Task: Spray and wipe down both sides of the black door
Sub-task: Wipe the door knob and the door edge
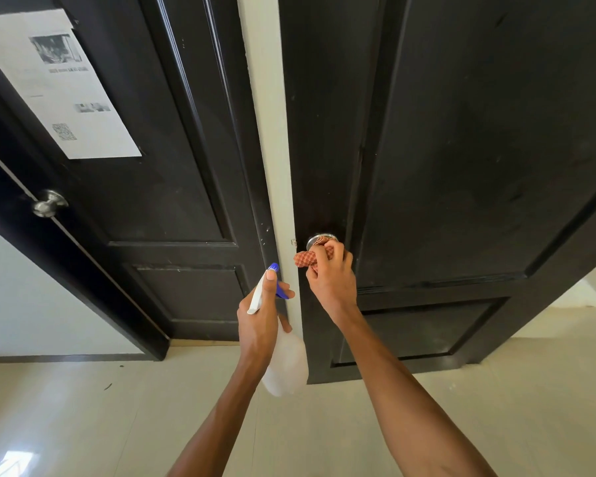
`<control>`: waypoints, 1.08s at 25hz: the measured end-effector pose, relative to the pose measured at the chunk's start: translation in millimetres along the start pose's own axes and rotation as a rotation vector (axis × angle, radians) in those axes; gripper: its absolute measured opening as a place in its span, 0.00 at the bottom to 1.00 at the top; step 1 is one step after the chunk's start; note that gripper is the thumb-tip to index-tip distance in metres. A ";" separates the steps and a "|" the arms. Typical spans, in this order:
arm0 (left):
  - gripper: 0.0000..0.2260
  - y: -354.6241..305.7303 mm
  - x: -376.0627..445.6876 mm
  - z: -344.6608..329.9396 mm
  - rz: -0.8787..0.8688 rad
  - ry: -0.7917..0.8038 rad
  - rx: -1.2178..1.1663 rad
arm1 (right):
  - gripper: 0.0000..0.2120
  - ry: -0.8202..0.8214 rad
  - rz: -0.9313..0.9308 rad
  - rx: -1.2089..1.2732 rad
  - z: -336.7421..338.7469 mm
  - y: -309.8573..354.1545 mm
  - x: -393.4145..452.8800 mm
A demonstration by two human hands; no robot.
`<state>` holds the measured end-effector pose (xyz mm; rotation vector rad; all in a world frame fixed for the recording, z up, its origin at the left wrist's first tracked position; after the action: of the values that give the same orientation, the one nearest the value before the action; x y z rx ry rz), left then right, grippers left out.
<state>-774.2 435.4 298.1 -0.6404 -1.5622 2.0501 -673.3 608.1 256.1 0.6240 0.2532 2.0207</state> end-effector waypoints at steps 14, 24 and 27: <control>0.25 10.6 -150.3 8.5 -0.036 0.045 -0.064 | 0.28 -0.120 0.120 0.252 94.1 -54.4 -197.1; 0.20 31.8 -271.4 -39.1 -0.113 0.345 0.022 | 0.24 -0.393 -0.140 0.314 219.1 -156.5 -396.6; 0.22 24.8 -305.5 -69.9 -0.182 0.463 0.044 | 0.25 -0.480 -0.284 0.382 259.0 -190.8 -445.0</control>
<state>-496.1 289.8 280.7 -0.8504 -1.2513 1.6492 -216.1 304.0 250.7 1.2157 0.4154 1.5055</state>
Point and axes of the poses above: each hand's wrist, its own x-axis towards the middle knuckle, its own z-axis out of the back of the hand, y = z × x, the point moved 7 cm from there along x, towards the middle knuckle, and after that the axes turned 3 degrees about x, right-handed, at the moved point
